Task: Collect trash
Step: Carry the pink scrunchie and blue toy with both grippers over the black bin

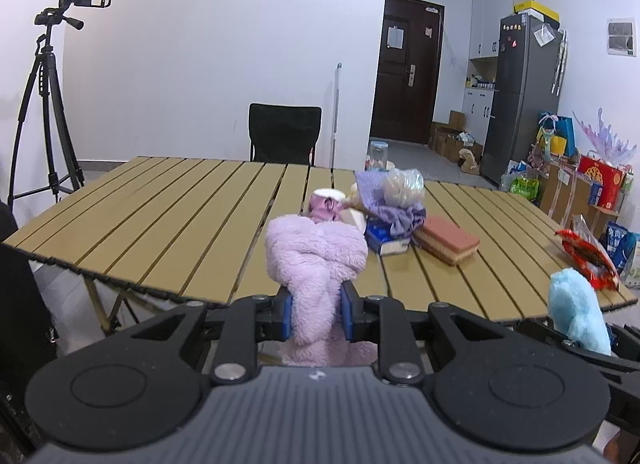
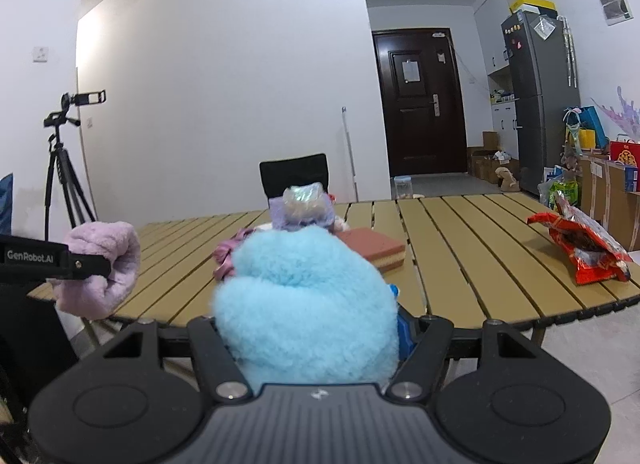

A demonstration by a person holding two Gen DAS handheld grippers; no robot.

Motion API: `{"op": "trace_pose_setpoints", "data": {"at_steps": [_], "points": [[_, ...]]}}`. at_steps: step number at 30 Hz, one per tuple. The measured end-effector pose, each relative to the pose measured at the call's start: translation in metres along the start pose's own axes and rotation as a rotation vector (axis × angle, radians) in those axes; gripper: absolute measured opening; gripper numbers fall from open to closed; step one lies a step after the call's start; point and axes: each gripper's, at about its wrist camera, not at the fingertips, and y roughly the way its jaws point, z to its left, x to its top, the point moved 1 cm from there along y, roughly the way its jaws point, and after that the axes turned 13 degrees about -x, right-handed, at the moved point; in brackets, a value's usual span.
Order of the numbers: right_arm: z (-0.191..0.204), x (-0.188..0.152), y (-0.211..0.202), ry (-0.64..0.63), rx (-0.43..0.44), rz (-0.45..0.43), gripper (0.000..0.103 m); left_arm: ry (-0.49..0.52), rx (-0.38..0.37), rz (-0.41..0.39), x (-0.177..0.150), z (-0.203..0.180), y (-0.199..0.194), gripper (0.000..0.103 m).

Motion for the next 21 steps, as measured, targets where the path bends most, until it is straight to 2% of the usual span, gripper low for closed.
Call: {"op": "trace_pose_setpoints", "data": {"at_steps": [10,21], "points": [[0.007,-0.03,-0.035,-0.028,0.003,0.085,0.065,-0.009,0.02,0.069,-0.039,0.013,-0.03,0.023],[0.005,-0.076,-0.043,-0.053,0.0,0.222,0.065,-0.005,0.051,0.191,-0.087,0.02,-0.031,0.023]]}}
